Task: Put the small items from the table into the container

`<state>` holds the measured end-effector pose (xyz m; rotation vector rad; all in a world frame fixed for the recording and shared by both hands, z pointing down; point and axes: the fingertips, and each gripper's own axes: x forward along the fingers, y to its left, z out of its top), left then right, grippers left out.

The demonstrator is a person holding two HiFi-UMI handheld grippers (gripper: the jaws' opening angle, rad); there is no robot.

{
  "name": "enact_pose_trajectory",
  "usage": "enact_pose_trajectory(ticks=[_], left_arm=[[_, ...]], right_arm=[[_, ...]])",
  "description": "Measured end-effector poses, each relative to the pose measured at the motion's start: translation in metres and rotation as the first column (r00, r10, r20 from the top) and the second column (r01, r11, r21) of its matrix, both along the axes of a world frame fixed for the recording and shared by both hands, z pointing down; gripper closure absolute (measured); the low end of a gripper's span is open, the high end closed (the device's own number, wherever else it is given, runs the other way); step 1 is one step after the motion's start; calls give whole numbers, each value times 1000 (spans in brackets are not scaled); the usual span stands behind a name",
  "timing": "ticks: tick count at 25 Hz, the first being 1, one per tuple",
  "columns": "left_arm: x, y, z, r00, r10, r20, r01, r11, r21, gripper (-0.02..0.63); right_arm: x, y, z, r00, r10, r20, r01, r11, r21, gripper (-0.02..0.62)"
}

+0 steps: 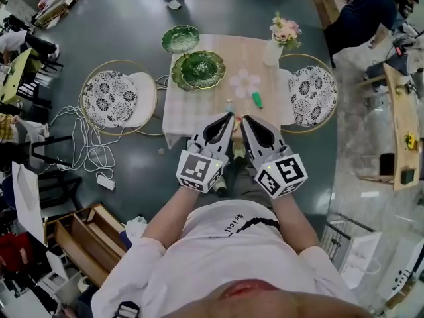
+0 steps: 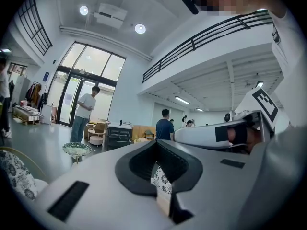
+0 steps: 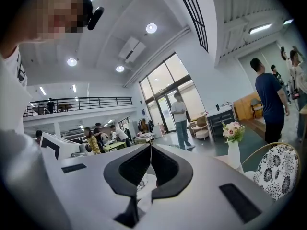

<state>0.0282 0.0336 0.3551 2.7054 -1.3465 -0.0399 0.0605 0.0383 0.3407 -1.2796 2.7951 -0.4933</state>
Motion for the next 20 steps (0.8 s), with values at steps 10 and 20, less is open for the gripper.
enact_pose_trajectory(ticks=[10, 20], left_arm=[[29, -85, 30, 999, 6, 32, -7, 1000, 15, 598], [47, -149, 77, 999, -19, 27, 20, 999, -43, 598]], right_arm=[[23, -99, 30, 1000, -6, 1, 6, 1000, -14, 581], [60, -164, 93, 998, 38, -57, -44, 995, -92, 581]])
